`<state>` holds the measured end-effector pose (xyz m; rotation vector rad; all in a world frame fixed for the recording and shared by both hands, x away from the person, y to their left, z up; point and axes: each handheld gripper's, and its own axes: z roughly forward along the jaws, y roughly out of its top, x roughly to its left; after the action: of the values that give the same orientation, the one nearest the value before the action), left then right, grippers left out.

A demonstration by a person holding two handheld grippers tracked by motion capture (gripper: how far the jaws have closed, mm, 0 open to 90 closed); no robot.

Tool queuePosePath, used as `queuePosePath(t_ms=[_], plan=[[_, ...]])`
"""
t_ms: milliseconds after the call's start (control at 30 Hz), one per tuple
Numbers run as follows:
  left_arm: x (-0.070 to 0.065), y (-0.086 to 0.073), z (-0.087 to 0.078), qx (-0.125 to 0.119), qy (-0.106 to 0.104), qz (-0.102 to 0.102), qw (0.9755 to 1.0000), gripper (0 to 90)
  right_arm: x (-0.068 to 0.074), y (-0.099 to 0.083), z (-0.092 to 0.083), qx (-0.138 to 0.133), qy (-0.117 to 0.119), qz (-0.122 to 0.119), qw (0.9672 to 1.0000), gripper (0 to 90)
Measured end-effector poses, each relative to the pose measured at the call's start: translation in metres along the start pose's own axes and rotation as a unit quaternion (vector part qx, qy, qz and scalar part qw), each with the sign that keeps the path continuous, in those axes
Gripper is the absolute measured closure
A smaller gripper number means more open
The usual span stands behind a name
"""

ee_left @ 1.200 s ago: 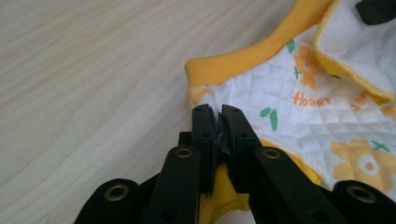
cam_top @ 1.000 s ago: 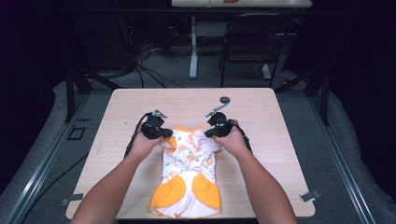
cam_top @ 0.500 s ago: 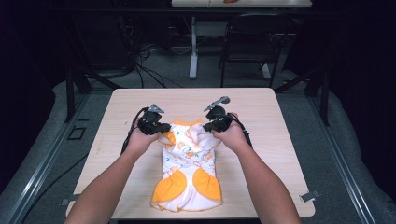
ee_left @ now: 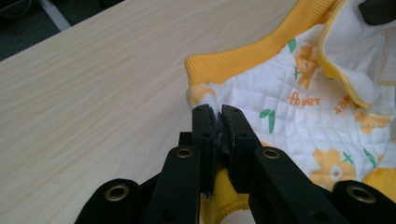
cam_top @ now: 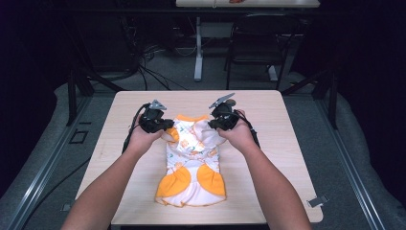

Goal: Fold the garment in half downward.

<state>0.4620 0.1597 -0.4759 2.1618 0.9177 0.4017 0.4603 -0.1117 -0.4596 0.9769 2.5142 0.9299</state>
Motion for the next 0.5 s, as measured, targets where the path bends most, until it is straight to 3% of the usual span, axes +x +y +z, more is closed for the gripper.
queuePosePath(t_ms=[233,500], plan=[[-0.001,0.004,-0.009,-0.017,0.001,0.008,0.9998,84.8,0.004,0.004,-0.009,-0.008,-0.008,-0.018,0.9998,86.9],[-0.004,-0.001,-0.018,-0.026,-0.012,0.015,0.9995,84.8,0.011,0.002,-0.016,-0.010,-0.004,-0.038,0.9992,86.9]])
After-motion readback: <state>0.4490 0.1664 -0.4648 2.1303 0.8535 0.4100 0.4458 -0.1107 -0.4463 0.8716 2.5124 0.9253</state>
